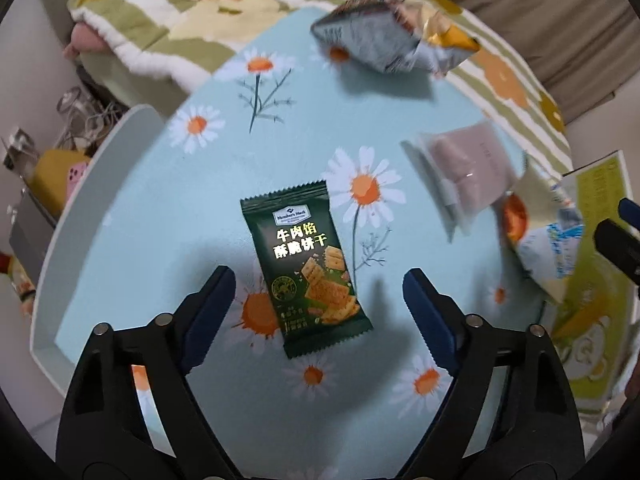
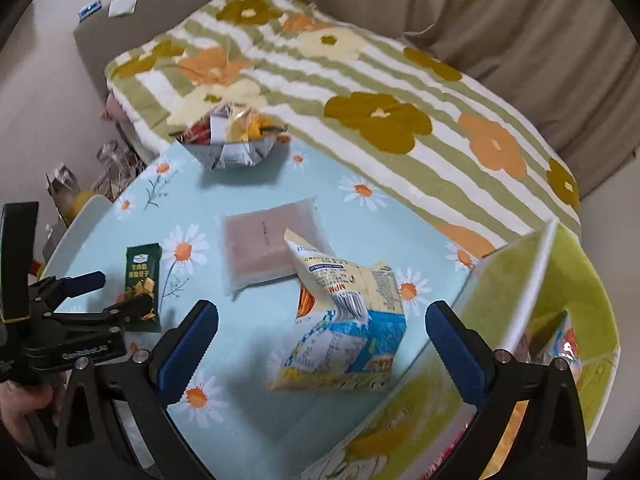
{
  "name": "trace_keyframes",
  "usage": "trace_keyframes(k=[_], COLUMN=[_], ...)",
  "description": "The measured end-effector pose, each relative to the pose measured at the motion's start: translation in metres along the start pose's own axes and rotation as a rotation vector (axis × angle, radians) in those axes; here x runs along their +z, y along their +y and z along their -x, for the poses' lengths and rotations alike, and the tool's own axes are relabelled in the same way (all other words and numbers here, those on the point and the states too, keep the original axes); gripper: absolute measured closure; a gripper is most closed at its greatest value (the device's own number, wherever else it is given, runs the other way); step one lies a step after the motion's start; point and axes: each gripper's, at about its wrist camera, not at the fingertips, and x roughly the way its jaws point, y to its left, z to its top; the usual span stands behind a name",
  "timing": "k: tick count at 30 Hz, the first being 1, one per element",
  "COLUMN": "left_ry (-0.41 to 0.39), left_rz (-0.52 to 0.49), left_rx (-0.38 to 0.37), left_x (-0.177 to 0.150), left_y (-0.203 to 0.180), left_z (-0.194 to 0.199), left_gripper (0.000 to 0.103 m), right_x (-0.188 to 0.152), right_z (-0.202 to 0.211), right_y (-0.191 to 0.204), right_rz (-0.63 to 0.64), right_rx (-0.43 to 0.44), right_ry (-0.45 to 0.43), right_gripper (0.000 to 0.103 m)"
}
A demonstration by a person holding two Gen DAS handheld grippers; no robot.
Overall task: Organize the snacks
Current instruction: 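Grasp the green cracker packet with the left gripper while the right grasps the yellow MPM bag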
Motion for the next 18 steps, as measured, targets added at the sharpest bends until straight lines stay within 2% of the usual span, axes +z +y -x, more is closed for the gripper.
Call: trace_keyframes(k=[4,7,11,13,16,18], left_ry=[0.012,0.001,0.006,0.022,0.051,0.058], left_rz=[0.003,-0.03,-0.106,-0.162,-0.164,-0.154], left_rx=[0.023,0.05,0.112,0.141,0.13,0.126], left_x=[0.003,0.006,0.005,0.003,0.005,0.007], left_y=[-0.002,-0.007,-0.015,-0.021,-0.018,-0.015], left_z=[-0.014,-0.014,-0.017,-0.018,-0.018,-0.017], left_gripper=[0.03,0.036,0.043,0.043,0.044,0.048], right_x=[0.005,0.008,0.009,0.01,0.011,0.013], right_z=[-0.012,-0.019,-0.023,-0.025,-0.032,-0.038], right_y=[-0.001,-0.004,-0.012,-0.017,-0.021,-0.023], right_rz=[0.004,0.015,-0.001,-0.01,-0.014,-0.017], right_rx=[0.006,-0.006,-0.013,-0.014,-0.007,0.0], right_ry=[0.035,0.057,0.083,0.096,0.128,0.16], right_gripper=[0.0,0.0,0.0,0.0,0.0,0.0])
